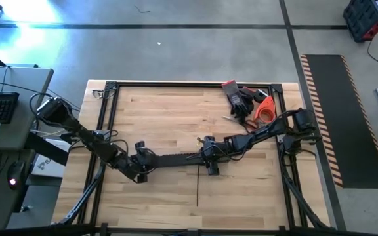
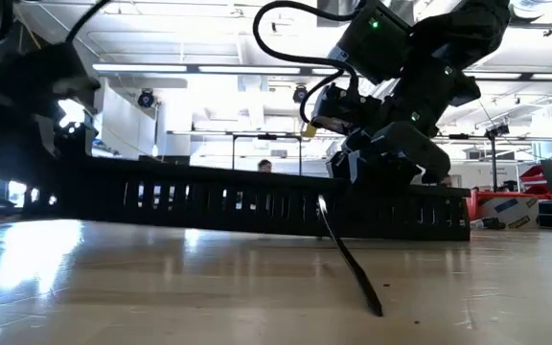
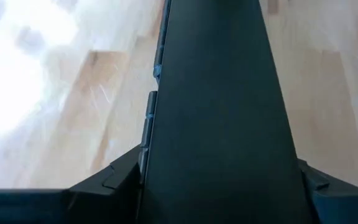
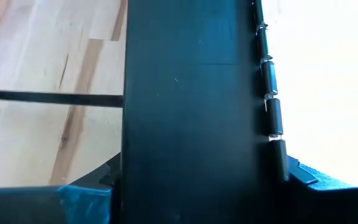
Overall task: Ziptie cables
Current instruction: Close the black cable duct
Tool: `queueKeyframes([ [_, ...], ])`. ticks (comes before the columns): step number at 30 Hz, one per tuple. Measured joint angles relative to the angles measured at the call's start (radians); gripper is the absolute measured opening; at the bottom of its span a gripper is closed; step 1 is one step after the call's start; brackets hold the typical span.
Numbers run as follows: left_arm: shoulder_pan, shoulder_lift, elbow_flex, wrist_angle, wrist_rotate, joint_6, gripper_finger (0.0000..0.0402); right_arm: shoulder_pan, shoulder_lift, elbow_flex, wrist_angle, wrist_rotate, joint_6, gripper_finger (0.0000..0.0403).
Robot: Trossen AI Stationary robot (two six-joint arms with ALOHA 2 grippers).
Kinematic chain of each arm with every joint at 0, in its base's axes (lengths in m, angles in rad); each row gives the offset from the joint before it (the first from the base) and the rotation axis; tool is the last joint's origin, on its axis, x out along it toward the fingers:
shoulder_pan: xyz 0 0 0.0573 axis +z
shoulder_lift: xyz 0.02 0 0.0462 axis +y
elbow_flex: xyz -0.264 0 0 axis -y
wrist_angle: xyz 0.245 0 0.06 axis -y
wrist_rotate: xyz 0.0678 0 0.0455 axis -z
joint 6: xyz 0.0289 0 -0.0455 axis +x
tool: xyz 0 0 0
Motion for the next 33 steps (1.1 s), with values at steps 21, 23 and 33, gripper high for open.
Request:
queueKeyframes([
  [21, 0.003, 0.153, 0.009, 0.027, 0.037, -0.058, 0.0214, 0.088, -0.272, 0.042, -0.235, 0.248, -0.053, 0.0325],
  [23, 0.001, 0.153, 0.009, 0.027, 0.037, -0.058, 0.0214, 0.100, -0.323, 0.019, -0.341, 0.267, 0.010, 0.0312],
  [33, -0.008, 0.149, 0.008, 0.026, 0.033, -0.054, 0.0214, 0.150, -0.596, -0.224, -0.594, 0.222, 0.636, 0.0286],
])
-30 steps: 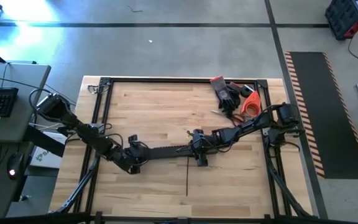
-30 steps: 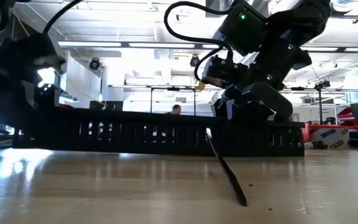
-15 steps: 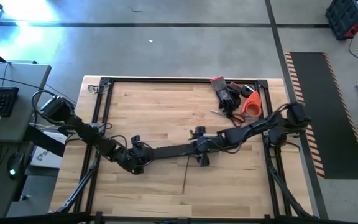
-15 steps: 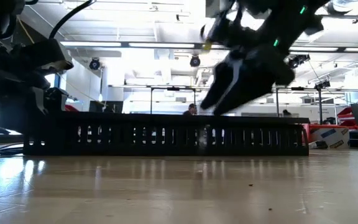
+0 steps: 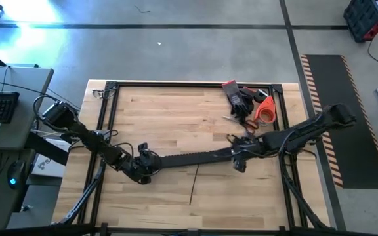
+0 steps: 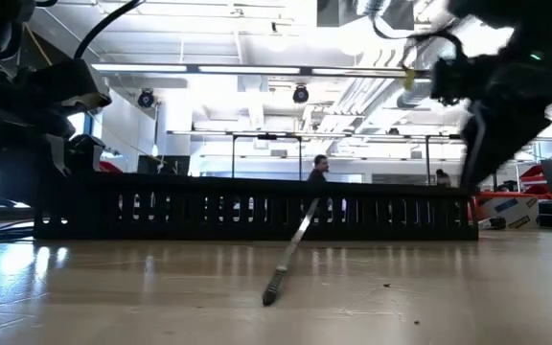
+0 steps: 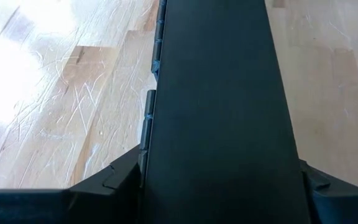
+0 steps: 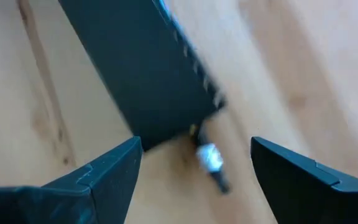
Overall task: Ziptie cables
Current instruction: Close the black cable duct
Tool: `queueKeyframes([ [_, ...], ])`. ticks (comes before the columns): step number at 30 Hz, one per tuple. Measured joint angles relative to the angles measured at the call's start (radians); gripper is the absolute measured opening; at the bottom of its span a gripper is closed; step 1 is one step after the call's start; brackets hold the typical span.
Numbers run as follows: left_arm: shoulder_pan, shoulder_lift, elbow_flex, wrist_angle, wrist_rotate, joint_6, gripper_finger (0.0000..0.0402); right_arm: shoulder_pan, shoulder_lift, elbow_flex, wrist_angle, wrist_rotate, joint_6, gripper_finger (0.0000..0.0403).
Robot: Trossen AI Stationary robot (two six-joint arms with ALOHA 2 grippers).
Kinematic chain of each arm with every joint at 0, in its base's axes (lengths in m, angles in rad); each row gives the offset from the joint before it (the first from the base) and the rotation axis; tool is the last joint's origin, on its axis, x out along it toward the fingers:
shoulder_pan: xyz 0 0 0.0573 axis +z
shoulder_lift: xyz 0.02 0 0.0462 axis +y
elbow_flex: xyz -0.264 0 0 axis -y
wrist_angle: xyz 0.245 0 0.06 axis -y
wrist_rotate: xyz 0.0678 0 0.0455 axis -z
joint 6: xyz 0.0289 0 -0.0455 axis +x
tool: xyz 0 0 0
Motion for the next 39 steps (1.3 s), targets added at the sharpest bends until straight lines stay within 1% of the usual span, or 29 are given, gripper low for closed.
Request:
queueKeyframes([
  [2, 0.000, 0.000, -0.001, 0.004, -0.001, 0.002, 0.0214, 0.012, -0.050, -0.085, 0.095, -0.024, 0.078, 0.0286],
  [4, -0.001, 0.000, -0.002, 0.006, -0.004, 0.002, 0.0214, 0.020, -0.094, -0.166, 0.254, -0.037, 0.123, 0.0286],
  [8, -0.001, 0.001, -0.002, 0.010, -0.006, 0.010, 0.0214, 0.013, -0.136, -0.305, 0.589, -0.050, 0.139, 0.0286],
  [10, -0.002, -0.001, -0.003, 0.010, -0.006, 0.016, 0.0214, 0.001, -0.136, -0.356, 0.708, -0.051, 0.140, 0.0286],
  [15, -0.002, 0.000, -0.005, 0.020, -0.015, 0.027, 0.0214, -0.039, -0.126, -0.450, 0.910, -0.058, 0.185, 0.0286],
  [20, 0.000, 0.000, -0.005, 0.036, -0.019, 0.041, 0.0214, -0.073, -0.098, -0.559, 1.187, -0.085, 0.189, 0.0284],
  [22, 0.003, 0.000, -0.004, 0.035, -0.021, 0.044, 0.0214, -0.088, -0.089, -0.582, 1.267, -0.099, 0.189, 0.0278],
  [26, 0.004, 0.000, -0.004, 0.037, -0.026, 0.059, 0.0214, -0.107, -0.088, -0.593, 1.301, -0.172, 0.169, 0.0263],
  [28, 0.003, 0.000, -0.004, 0.038, -0.029, 0.061, 0.0214, -0.111, -0.087, -0.593, 1.341, -0.189, 0.152, 0.0256],
  [31, 0.003, 0.000, -0.004, 0.040, -0.030, 0.061, 0.0214, -0.111, -0.088, -0.593, 1.357, -0.166, 0.164, 0.0248],
  [36, 0.005, 0.001, -0.003, 0.050, -0.029, 0.067, 0.0214, -0.122, -0.088, -0.589, 1.269, -0.145, 0.195, 0.0237],
  [39, 0.008, 0.001, -0.003, 0.050, -0.031, 0.068, 0.0214, -0.123, -0.088, -0.589, 1.284, -0.131, 0.149, 0.0222],
])
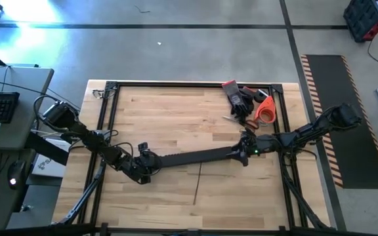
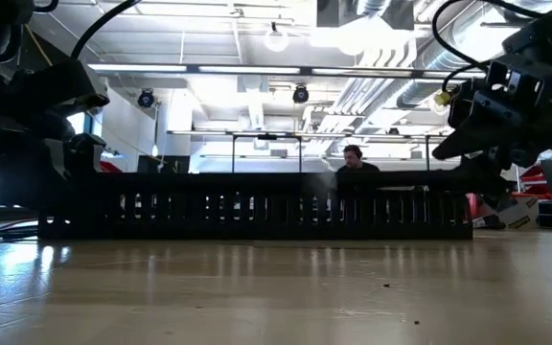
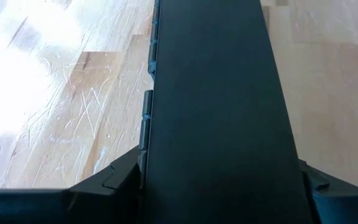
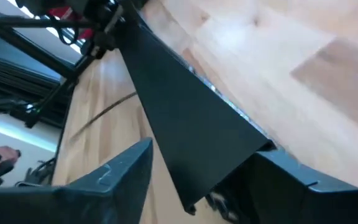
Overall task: Ziptie cables
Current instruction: Close the black cable duct
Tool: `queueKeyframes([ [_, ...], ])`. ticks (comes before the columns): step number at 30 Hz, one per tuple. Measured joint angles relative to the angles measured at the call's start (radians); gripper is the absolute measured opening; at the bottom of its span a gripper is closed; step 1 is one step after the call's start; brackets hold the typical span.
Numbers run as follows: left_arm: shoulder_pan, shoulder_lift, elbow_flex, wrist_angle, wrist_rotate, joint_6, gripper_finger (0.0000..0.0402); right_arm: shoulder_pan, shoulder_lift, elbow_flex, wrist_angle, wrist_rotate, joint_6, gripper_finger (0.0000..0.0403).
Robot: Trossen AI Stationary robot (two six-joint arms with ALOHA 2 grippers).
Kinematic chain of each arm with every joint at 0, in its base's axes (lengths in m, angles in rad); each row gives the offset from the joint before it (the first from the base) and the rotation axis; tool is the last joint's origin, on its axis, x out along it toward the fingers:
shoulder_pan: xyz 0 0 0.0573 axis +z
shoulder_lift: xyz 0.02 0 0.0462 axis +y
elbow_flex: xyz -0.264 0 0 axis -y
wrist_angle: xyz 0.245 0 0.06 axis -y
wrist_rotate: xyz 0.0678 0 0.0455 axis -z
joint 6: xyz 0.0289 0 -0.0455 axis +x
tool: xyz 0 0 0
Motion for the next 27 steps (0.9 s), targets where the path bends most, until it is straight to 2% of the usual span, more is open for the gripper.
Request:
queueKeyframes([
  [3, 0.005, 0.000, 0.000, -0.003, 0.000, -0.001, 0.0214, 0.000, 0.000, 0.000, 0.039, 0.021, -0.042, 0.0179],
  [7, 0.006, -0.001, 0.000, -0.004, 0.002, 0.001, 0.0214, 0.000, -0.002, -0.002, 0.053, 0.043, -0.063, 0.0079],
  [8, 0.006, -0.001, 0.000, -0.004, 0.008, 0.009, 0.0209, 0.000, -0.002, -0.001, 0.067, 0.051, -0.077, 0.0051],
  [9, 0.007, -0.001, 0.001, -0.002, 0.015, 0.018, 0.0186, 0.000, -0.003, 0.003, 0.090, 0.055, -0.097, 0.0027],
  [10, 0.008, -0.001, 0.001, -0.005, 0.018, 0.014, 0.0174, 0.002, -0.005, 0.004, 0.108, 0.057, -0.124, 0.0015],
  [15, 0.007, -0.002, 0.001, -0.002, 0.018, 0.005, 0.0175, -0.006, -0.007, 0.002, 0.175, 0.059, -0.155, 0.0012],
  [21, 0.006, -0.001, 0.001, -0.005, 0.008, 0.008, 0.0175, -0.021, -0.007, 0.003, 0.112, 0.041, 0.017, 0.0003],
  [24, 0.006, -0.003, 0.007, -0.003, -0.004, 0.039, 0.0216, -0.021, -0.006, 0.003, 0.099, 0.040, 0.105, 0.0002],
  [27, 0.008, -0.024, 0.021, -0.046, 0.030, 0.094, 0.0265, -0.021, -0.006, 0.003, 0.087, 0.040, 0.173, 0.0001],
])
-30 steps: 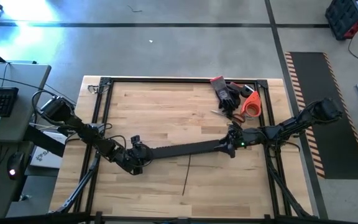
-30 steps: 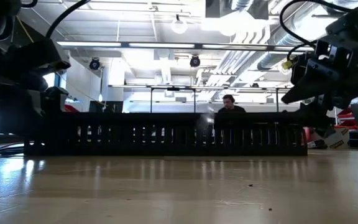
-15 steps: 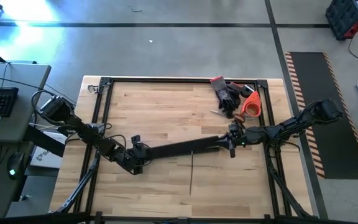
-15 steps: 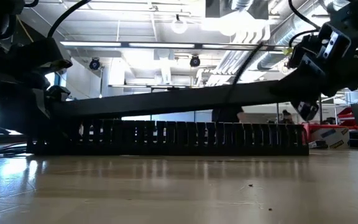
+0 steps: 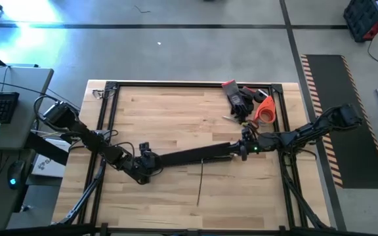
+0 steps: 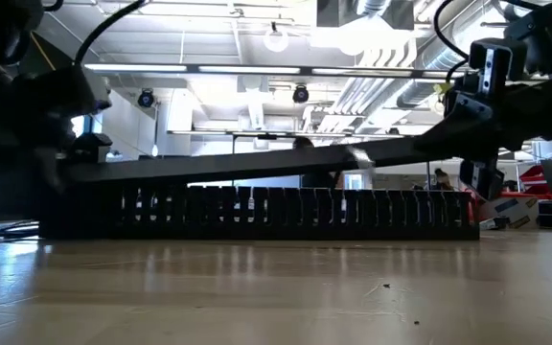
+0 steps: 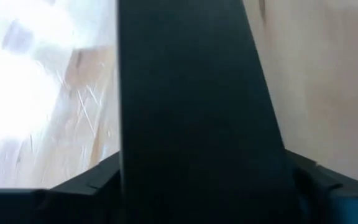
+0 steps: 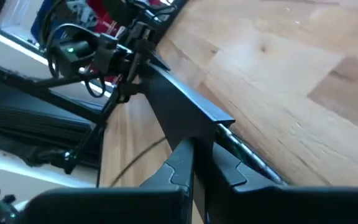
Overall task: Ziptie cables
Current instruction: Close the black cable duct
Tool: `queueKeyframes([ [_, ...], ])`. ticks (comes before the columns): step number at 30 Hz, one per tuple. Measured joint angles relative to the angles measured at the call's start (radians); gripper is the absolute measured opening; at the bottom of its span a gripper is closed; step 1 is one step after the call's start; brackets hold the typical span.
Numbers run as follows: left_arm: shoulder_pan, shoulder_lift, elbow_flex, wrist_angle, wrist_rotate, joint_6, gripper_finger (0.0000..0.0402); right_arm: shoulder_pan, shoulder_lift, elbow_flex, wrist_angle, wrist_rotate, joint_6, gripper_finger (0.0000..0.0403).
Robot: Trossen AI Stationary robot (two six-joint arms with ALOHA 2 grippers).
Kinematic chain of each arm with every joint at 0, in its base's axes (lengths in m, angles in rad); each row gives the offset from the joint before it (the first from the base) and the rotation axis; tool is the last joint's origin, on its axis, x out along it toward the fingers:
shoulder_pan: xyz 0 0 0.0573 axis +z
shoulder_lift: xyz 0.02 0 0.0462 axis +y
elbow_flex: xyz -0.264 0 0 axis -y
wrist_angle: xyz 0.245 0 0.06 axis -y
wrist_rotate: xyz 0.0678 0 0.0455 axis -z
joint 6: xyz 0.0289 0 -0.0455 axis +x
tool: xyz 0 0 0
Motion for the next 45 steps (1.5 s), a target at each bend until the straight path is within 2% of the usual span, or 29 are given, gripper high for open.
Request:
queueKeyframes([
  [3, -0.004, -0.049, 0.041, -0.090, 0.012, -0.005, 0.0289, 0.000, 0.000, 0.000, -0.031, 0.000, 0.048, 0.0001],
  [9, -0.039, -0.143, 0.109, -0.284, -0.018, -0.056, 0.0292, 0.000, 0.000, 0.000, -0.065, 0.001, 0.087, 0.0001],
  [17, -0.057, -0.276, 0.120, -0.287, -0.090, -0.150, 0.0288, 0.000, 0.000, -0.001, -0.071, 0.001, 0.095, 0.0000],
  [23, -0.036, -0.293, 0.120, -0.281, -0.115, -0.154, 0.0263, 0.000, 0.001, -0.003, -0.029, 0.009, 0.076, 0.0000],
  [28, -0.047, -0.303, 0.120, -0.256, -0.221, -0.136, 0.0240, -0.001, -0.002, -0.003, 0.112, -0.004, 0.069, 0.0002],
  [32, -0.063, -0.349, 0.120, -0.280, -0.327, -0.137, 0.0227, 0.000, -0.002, -0.004, 0.141, -0.013, 0.098, 0.0002],
  [37, -0.058, -0.406, 0.120, -0.362, -0.391, -0.182, 0.0210, 0.027, -0.003, -0.004, 0.229, 0.087, 0.117, 0.0001],
  [45, -0.025, -0.412, 0.120, -0.387, -0.391, -0.181, 0.0182, 0.201, -0.003, -0.004, 0.259, 0.386, 0.231, 0.0000],
])
